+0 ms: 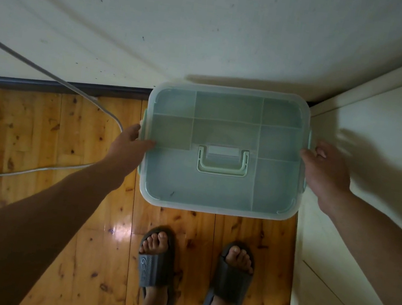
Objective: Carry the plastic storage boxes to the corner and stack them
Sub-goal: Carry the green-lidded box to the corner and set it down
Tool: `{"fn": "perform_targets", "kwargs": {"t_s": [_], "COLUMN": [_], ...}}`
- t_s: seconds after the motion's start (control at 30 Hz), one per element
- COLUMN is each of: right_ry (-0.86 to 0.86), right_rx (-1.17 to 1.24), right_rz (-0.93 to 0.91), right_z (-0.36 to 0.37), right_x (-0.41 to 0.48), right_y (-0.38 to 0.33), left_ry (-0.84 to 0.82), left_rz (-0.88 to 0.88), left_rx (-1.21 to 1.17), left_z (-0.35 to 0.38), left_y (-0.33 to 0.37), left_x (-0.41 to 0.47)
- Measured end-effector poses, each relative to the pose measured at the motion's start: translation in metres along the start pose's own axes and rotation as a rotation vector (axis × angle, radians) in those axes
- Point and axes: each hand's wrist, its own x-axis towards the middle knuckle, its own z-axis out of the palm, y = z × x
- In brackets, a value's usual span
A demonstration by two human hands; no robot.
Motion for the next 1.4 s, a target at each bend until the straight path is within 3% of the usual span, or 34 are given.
{"fn": "perform_targets", "kwargs": {"t_s": [0.27, 0.7, 0.93, 1.4], "right_ry": [0.101, 0.028, 0.004, 0.028], "right_rx": [-0.064, -0.014, 0.056, 0.017], "right_rz": [-0.105, -0.147, -0.161, -0.334], "right_z": [-0.010, -0.035, -0.041, -0.095], "right_x": [-0.031, -0.103, -0.160, -0.242], "right_y": [-0.030, -0.082, -0.114, -0.188], "left_ry": [0.034, 0.047, 0.074, 0.026], "left_rz": [0.102, 0.310, 0.404, 0.399], "left_rx": [0.107, 0.275, 0.279, 0.145], "left_z": [-0.004, -0.027, -0.042, -0.093], "left_y": [0.019, 0.070, 0.097, 0.160], "left_x": [-0.019, -0.082, -0.138, -0.214]}}
